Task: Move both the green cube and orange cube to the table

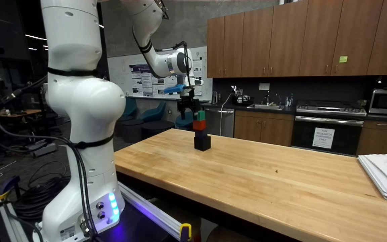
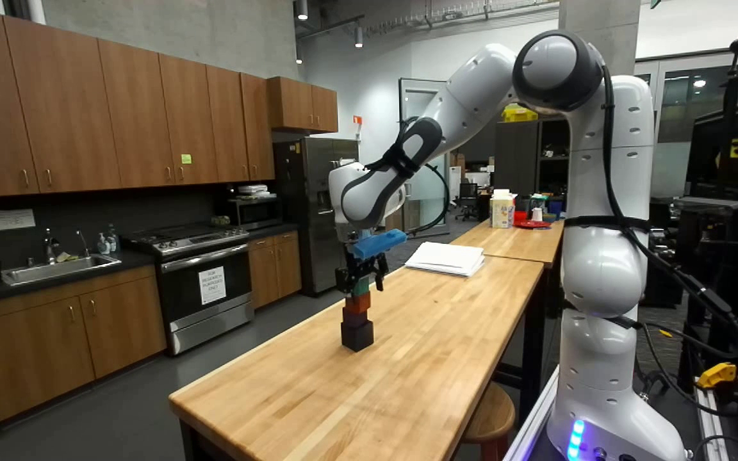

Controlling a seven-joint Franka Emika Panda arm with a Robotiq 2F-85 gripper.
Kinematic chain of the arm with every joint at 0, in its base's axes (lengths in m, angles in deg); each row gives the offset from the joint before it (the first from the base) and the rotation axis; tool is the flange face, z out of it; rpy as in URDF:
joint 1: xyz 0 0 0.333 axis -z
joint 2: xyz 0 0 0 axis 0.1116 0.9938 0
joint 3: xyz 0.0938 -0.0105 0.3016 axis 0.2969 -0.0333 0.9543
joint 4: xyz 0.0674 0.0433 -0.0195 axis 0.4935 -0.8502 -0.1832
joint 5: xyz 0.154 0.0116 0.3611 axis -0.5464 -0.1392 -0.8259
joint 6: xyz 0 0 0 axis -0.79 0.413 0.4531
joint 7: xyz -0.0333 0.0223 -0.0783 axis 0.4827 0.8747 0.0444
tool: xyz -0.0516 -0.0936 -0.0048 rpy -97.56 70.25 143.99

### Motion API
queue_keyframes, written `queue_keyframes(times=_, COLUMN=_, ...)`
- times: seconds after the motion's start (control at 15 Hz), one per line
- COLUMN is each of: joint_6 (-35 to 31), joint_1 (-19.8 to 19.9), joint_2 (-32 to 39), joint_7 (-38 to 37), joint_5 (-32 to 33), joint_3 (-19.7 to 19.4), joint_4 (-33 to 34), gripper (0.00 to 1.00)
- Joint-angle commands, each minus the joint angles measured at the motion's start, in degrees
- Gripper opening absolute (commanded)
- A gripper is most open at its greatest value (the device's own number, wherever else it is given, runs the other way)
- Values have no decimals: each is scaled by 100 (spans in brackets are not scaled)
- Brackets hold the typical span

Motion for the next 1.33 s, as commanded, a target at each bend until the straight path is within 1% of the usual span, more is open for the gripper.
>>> queue_keyframes(times=0.0, joint_6=36, joint_1=38, joint_2=-755, joint_7=270, joint_5=-568, joint_3=63, joint_4=-494, gripper=100)
queue_keyframes(times=0.07, joint_6=98, joint_1=51, joint_2=-889, joint_7=219, joint_5=-789, joint_3=62, joint_4=-537, gripper=100)
queue_keyframes(times=0.2, joint_6=128, joint_1=106, joint_2=-1059, joint_7=-117, joint_5=-988, joint_3=69, joint_4=-575, gripper=100)
queue_keyframes(times=0.33, joint_6=217, joint_1=210, joint_2=-1051, joint_7=-604, joint_5=-1107, joint_3=79, joint_4=-464, gripper=100)
queue_keyframes(times=0.6, joint_6=420, joint_1=383, joint_2=-1009, joint_7=-1348, joint_5=-1548, joint_3=48, joint_4=-292, gripper=100)
queue_keyframes(times=0.93, joint_6=708, joint_1=525, joint_2=-946, joint_7=-1932, joint_5=-2470, joint_3=-79, joint_4=-74, gripper=100)
queue_keyframes(times=1.07, joint_6=683, joint_1=586, joint_2=-978, joint_7=-2208, joint_5=-2782, joint_3=-129, joint_4=-44, gripper=100)
queue_keyframes(times=1.27, joint_6=571, joint_1=671, joint_2=-992, joint_7=-2655, joint_5=-2994, joint_3=-186, joint_4=-14, gripper=100)
